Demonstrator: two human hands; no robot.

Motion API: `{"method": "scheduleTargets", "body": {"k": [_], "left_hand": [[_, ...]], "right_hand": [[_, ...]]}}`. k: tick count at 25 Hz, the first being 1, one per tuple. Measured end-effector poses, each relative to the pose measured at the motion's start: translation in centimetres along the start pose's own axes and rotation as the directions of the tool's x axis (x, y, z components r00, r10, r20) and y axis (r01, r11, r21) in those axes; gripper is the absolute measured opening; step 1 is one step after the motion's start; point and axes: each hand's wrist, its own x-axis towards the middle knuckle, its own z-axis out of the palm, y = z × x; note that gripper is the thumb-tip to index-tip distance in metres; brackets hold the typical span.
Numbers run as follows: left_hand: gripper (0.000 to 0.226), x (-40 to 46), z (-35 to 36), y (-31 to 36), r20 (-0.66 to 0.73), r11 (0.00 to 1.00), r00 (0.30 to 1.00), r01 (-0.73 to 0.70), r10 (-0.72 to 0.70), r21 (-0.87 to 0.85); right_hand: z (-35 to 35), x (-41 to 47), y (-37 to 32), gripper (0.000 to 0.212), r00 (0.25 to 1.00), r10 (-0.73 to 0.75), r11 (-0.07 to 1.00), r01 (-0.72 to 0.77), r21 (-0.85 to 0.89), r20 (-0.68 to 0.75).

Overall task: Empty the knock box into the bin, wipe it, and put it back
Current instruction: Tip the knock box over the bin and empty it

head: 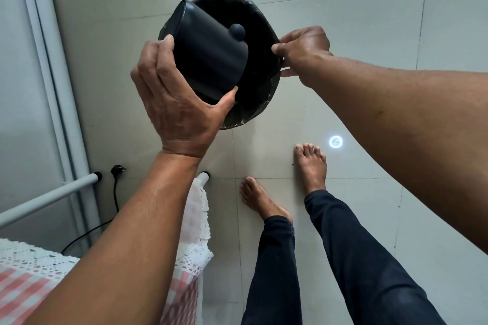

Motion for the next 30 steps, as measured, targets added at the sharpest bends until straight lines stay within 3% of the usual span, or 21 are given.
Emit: {"method": "scheduleTargets", "body": {"k": [10, 15, 19, 22, 25, 27, 28, 30], "left_hand": [[0.104, -0.3, -0.5, 0.0, -0.038, 0.998, 0.999, 0.015, -0.017, -0.06], [0.105, -0.7, -0.3, 0.3, 0.004, 0.999, 1.0, 0.028, -0.028, -0.016], [0.108, -0.5, 0.0, 0.1, 0.023, 0.995, 0.996, 0.087, -0.086, -0.048], [0.111, 0.0, 0.1, -0.2, 0.07, 0.956, 0.97, 0.24, -0.231, -0.169], [0.113, 0.6, 1.1, -1.2, 0.233, 0.788, 0.843, 0.536, -0.484, -0.304], [0.105, 1.2, 1.5, -2.1, 0.389, 0.561, 0.7, 0.713, -0.599, -0.421], [0.093, 1.5, 1.6, -2.6, 0.475, 0.443, 0.642, 0.763, -0.602, -0.47], [0.056, 1.5, 1.6, -2.9, 0.588, 0.287, 0.573, 0.811, -0.571, -0.511]], "right_hand": [[0.5, 0.0, 0.2, 0.029, 0.999, -0.014, 1.0, 0.013, -0.009, -0.035], [0.6, 0.2, 0.3, 0.041, 1.0, -0.017, 1.0, 0.017, -0.003, 0.002], [-0.8, 2.5, 0.7, 0.034, 0.991, 0.135, 0.974, -0.136, 0.183, 0.014], [-1.8, 4.6, 2.6, 0.029, 0.971, 0.237, 0.921, -0.218, 0.324, -0.018], [-2.3, 5.2, 3.7, 0.027, 0.966, 0.206, 0.923, -0.139, 0.358, -0.155], [-2.5, 5.5, 4.1, 0.025, 0.958, 0.124, 0.966, -0.057, 0.251, -0.26], [-2.7, 5.5, 4.2, 0.024, 0.95, 0.088, 0.987, -0.043, 0.154, -0.3], [-3.1, 5.4, 4.6, 0.027, 0.955, 0.064, 0.988, -0.019, 0.156, -0.289]]}}
